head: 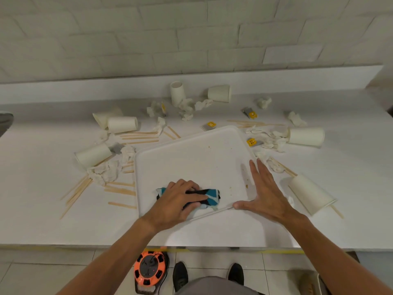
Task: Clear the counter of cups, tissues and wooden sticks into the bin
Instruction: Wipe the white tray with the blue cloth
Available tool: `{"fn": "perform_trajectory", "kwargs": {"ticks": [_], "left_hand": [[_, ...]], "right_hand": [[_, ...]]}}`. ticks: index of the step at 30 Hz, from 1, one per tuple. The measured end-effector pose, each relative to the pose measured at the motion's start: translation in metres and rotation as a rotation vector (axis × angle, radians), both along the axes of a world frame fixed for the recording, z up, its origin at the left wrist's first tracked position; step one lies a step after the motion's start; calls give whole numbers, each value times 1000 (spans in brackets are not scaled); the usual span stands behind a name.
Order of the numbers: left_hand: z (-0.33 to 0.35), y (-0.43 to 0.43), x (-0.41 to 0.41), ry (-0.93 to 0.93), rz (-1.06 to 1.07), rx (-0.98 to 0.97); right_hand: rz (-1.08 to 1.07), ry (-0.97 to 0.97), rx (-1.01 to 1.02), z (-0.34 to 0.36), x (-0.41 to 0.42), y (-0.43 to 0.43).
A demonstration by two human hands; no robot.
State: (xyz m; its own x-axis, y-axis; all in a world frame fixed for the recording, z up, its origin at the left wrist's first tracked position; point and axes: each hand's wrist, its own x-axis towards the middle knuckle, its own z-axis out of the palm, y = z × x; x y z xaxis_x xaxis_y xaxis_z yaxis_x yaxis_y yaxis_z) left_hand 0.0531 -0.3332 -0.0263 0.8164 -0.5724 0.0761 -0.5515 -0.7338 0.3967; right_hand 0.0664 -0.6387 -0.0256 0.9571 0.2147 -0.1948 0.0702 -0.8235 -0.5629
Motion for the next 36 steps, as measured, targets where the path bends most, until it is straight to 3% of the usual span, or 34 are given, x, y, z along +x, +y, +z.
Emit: {"fn": "perform_trajectory", "kwargs": {"ticks": [6, 12, 17, 23, 29, 32, 36], "left_hand": [[-4, 11, 32, -97, 303, -8], [-8, -11, 11, -50, 60, -83], [-10, -13, 15, -93, -115, -27], [-6, 16, 61, -194, 308, 3], [3, 17, 104, -143, 597, 55], [2, 6, 108, -107, 556, 2], [3, -6, 93, -112, 288, -29]], "right_hand": [[-35, 6, 6, 2, -1, 3], [-28, 4, -10, 5, -2, 4], [-18, 10, -33, 4, -1, 4], [-29, 31, -8, 7, 1, 5], [-53, 69, -34, 9, 2, 6], [-60, 78, -20, 10, 2, 6], [-63, 68, -14, 9, 3, 6]]}}
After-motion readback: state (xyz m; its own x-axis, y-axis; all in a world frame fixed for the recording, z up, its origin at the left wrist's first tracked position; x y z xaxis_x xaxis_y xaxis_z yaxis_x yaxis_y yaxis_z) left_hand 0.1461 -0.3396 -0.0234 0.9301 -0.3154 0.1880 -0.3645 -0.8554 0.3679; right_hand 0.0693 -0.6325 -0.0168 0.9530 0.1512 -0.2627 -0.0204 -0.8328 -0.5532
